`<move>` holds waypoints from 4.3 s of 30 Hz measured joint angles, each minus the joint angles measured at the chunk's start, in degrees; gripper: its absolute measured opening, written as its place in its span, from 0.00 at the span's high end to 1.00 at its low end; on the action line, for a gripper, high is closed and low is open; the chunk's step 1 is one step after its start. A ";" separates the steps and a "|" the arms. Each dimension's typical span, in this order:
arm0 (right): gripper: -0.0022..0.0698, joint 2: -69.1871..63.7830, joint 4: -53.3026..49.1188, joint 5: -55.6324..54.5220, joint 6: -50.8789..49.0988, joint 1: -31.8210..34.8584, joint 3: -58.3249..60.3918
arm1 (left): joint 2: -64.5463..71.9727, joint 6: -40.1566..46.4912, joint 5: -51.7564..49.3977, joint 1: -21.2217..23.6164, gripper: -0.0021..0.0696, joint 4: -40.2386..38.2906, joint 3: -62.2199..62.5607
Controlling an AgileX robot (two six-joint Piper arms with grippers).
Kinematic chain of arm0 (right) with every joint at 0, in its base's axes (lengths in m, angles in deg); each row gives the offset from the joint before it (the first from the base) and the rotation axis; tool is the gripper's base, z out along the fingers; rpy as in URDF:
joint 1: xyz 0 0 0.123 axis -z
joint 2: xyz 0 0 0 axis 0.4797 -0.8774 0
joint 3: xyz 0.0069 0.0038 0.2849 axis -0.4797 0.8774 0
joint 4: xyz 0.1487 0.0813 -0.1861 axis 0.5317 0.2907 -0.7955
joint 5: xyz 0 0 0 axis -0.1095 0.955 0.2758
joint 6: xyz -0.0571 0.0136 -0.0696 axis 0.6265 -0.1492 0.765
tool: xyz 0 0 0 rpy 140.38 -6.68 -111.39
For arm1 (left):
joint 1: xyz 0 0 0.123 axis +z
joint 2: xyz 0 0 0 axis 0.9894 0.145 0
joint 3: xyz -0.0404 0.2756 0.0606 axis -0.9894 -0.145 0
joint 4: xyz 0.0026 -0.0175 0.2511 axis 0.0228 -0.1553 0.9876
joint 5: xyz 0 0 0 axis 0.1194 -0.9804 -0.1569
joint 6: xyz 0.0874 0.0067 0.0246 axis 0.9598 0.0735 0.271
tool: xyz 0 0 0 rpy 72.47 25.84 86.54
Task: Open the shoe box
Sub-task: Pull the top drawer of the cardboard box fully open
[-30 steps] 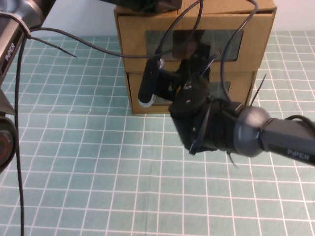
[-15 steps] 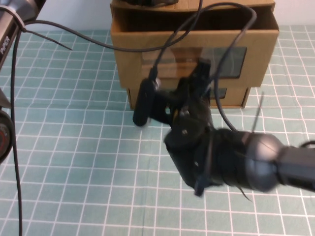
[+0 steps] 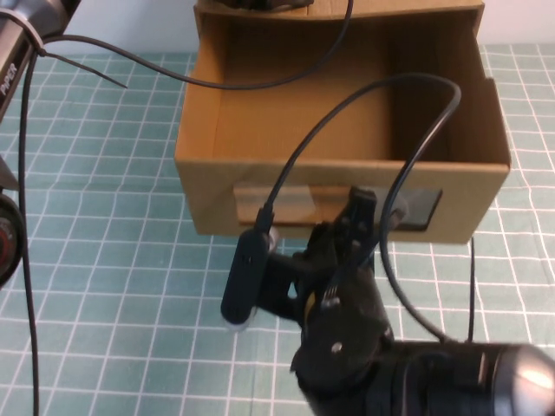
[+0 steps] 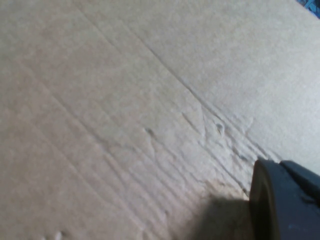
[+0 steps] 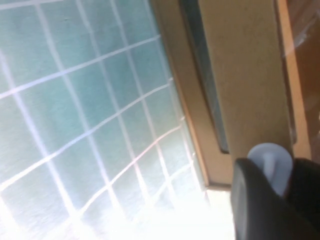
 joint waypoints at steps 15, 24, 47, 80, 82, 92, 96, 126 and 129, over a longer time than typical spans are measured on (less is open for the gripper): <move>0.81 0.14 4.65 0.16 -0.85 -2.79 0.27 | 0.00 0.00 0.00 0.00 0.98 -0.27 0.00; 0.81 6.22 14.00 -4.07 7.83 -2.69 0.07 | -0.97 -0.34 0.00 0.13 0.98 -1.29 -0.10; 0.64 20.06 21.23 -8.04 9.47 -3.12 -0.23 | -13.66 -2.44 -5.61 2.14 0.98 8.16 -2.17; 0.99 61.13 36.61 3.67 29.16 -3.12 3.77 | -77.91 -8.01 -7.07 3.98 0.98 35.75 -49.83; 0.99 64.50 38.02 2.34 29.43 -3.12 7.77 | -83.78 -8.17 -2.84 3.98 0.98 36.30 -60.38; 0.99 77.74 40.58 0.01 29.40 -3.12 22.53 | -103.66 -16.59 14.63 3.98 0.98 35.69 -97.73; 0.99 78.62 43.55 0.11 29.31 -3.12 25.59 | -105.82 -17.71 21.33 3.98 0.98 35.57 -103.00; 0.99 78.34 25.92 -0.23 15.71 -3.12 28.09 | -109.98 -17.85 33.62 3.98 0.98 39.22 -109.34; 0.99 78.34 25.92 -0.32 15.71 -3.12 28.09 | -114.40 -17.85 44.35 3.98 0.98 41.08 -116.37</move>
